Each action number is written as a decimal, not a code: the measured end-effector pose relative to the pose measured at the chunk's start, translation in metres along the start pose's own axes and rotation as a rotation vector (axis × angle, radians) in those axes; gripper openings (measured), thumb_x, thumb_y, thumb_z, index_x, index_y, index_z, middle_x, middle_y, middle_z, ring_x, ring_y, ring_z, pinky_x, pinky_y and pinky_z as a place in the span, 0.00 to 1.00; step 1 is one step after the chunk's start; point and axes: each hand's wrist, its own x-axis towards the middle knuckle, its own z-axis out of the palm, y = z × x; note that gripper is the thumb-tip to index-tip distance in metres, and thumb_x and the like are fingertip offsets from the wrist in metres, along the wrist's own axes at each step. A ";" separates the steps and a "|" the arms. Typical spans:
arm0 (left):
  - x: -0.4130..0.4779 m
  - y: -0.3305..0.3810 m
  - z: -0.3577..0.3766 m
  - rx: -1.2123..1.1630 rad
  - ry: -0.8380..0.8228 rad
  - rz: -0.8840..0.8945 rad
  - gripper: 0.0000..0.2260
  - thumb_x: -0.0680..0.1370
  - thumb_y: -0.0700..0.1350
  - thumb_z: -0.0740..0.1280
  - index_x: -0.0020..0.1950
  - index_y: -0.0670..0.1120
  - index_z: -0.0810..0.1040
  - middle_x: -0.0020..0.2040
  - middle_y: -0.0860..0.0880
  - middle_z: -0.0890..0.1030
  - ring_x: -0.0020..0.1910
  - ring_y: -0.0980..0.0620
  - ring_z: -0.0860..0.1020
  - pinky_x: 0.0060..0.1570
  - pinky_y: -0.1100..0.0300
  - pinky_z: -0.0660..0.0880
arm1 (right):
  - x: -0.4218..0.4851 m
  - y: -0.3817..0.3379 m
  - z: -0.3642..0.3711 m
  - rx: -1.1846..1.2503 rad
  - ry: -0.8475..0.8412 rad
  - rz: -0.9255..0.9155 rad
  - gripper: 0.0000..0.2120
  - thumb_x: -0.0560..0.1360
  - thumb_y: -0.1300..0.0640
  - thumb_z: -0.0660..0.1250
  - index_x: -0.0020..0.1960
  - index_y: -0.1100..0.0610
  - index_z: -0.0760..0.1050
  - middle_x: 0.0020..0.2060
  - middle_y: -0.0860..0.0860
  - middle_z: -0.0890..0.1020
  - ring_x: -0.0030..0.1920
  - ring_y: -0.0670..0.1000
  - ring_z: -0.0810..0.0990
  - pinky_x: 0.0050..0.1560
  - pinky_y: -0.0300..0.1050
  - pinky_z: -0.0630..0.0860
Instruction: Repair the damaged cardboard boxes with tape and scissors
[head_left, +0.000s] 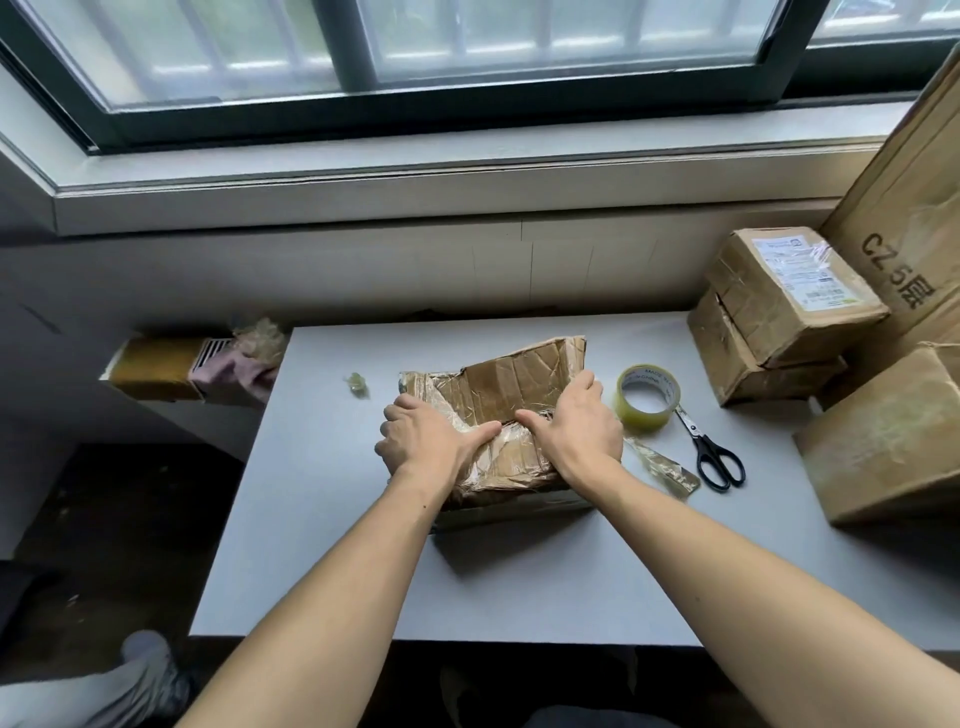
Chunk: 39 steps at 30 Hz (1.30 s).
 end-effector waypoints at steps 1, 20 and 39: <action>0.000 0.000 0.000 -0.014 0.006 0.006 0.55 0.59 0.79 0.67 0.66 0.36 0.63 0.62 0.41 0.74 0.61 0.43 0.76 0.54 0.50 0.75 | 0.001 0.004 -0.001 0.011 0.002 -0.016 0.32 0.75 0.38 0.69 0.62 0.61 0.64 0.60 0.58 0.76 0.59 0.62 0.79 0.51 0.52 0.75; 0.002 -0.046 -0.011 -0.410 -0.132 0.001 0.27 0.83 0.59 0.54 0.63 0.35 0.74 0.59 0.37 0.78 0.55 0.40 0.75 0.48 0.57 0.66 | 0.007 0.045 -0.010 0.315 -0.175 0.001 0.26 0.82 0.40 0.57 0.50 0.63 0.77 0.48 0.64 0.82 0.46 0.61 0.78 0.44 0.48 0.70; 0.015 -0.054 -0.050 -0.909 -0.192 0.070 0.44 0.64 0.80 0.59 0.63 0.47 0.78 0.58 0.49 0.79 0.59 0.48 0.76 0.58 0.54 0.71 | 0.021 0.029 -0.046 0.891 -0.291 -0.051 0.38 0.64 0.23 0.67 0.55 0.54 0.81 0.48 0.45 0.85 0.52 0.46 0.83 0.55 0.45 0.78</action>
